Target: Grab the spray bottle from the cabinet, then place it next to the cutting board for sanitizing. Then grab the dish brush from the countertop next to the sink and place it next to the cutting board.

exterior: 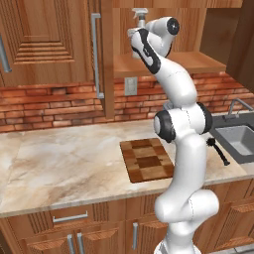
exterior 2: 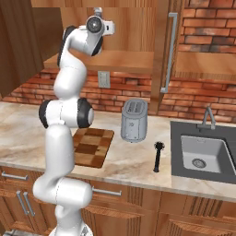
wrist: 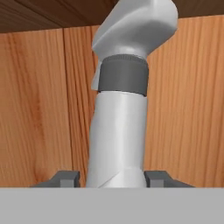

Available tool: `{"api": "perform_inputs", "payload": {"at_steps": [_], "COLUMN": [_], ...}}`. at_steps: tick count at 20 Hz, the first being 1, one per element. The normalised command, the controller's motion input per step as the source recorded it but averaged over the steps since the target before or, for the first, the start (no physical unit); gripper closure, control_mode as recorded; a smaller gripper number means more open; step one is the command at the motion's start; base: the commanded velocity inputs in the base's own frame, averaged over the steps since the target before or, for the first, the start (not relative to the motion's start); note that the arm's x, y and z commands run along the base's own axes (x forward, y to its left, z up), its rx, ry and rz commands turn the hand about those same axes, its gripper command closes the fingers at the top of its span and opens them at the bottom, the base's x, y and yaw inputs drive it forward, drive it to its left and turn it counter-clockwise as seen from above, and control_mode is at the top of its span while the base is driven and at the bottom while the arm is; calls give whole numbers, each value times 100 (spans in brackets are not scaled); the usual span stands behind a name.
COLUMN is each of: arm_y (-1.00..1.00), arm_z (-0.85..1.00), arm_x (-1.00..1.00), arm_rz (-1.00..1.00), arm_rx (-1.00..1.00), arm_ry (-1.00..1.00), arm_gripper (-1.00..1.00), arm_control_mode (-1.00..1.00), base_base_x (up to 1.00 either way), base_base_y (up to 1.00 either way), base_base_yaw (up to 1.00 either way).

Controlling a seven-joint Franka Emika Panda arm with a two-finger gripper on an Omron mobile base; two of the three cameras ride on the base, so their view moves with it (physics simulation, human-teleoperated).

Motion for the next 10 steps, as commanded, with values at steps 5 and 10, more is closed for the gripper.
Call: {"api": "perform_inputs", "payload": {"at_steps": [5, 10], "arm_y": [0, 0], "arm_z": [0, 0], "arm_x": [-21, -29], "arm_rz": [-5, -10], "arm_rx": [2, 3], "arm_ry": [34, 34], "arm_gripper": [100, 100], "arm_control_mode": [-100, -100], "base_base_x": [0, 0], "base_base_y": [0, 0], "base_base_yaw": [0, 0]}}
